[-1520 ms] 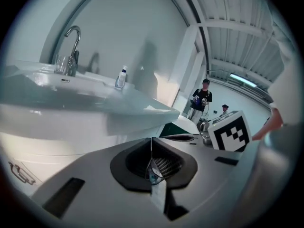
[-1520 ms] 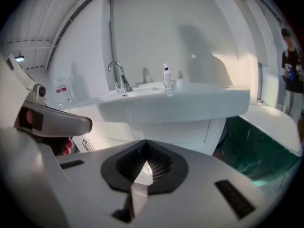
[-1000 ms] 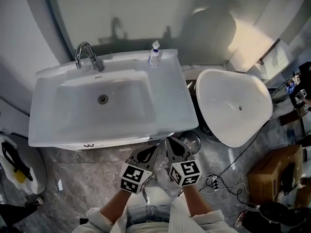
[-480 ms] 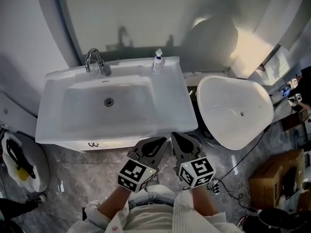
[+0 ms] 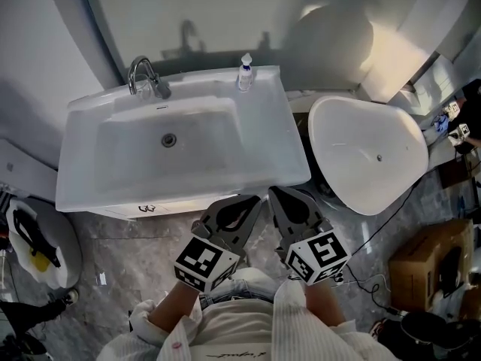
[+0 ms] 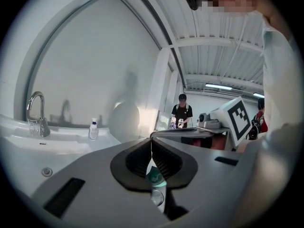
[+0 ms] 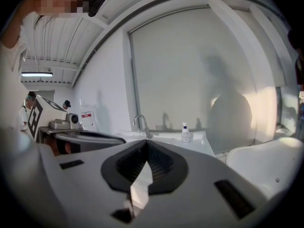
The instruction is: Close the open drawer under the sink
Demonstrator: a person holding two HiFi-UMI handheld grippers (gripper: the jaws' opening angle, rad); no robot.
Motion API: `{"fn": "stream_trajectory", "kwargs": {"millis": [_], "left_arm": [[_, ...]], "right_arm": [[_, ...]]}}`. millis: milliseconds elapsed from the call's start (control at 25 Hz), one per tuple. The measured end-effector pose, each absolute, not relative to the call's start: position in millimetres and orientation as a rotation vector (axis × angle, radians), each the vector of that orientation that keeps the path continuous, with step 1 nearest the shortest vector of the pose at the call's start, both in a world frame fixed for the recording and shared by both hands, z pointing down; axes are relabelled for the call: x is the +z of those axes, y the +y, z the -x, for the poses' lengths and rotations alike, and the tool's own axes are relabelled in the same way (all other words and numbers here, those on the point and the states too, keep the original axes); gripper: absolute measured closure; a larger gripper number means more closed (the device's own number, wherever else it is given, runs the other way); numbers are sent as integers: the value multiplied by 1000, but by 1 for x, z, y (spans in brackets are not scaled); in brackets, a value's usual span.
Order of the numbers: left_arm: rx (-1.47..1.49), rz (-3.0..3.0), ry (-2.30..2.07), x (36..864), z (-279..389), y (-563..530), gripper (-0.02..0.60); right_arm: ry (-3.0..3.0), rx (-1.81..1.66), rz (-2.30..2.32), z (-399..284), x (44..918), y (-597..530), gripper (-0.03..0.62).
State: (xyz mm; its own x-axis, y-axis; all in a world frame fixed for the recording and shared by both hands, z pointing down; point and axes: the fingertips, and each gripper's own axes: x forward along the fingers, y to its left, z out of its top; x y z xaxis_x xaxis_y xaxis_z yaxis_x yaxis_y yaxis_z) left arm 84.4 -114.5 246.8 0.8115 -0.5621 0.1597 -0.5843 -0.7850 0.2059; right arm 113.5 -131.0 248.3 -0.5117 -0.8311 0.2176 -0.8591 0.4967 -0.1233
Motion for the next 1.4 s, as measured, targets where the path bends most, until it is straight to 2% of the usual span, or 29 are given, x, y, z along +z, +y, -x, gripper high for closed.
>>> {"fn": "stream_trajectory", "kwargs": {"millis": [1400], "left_arm": [[107,-2744,-932,243,-68,-116,565]], "right_arm": [[-2608,322,-1430,-95,246,-125,586]]}}
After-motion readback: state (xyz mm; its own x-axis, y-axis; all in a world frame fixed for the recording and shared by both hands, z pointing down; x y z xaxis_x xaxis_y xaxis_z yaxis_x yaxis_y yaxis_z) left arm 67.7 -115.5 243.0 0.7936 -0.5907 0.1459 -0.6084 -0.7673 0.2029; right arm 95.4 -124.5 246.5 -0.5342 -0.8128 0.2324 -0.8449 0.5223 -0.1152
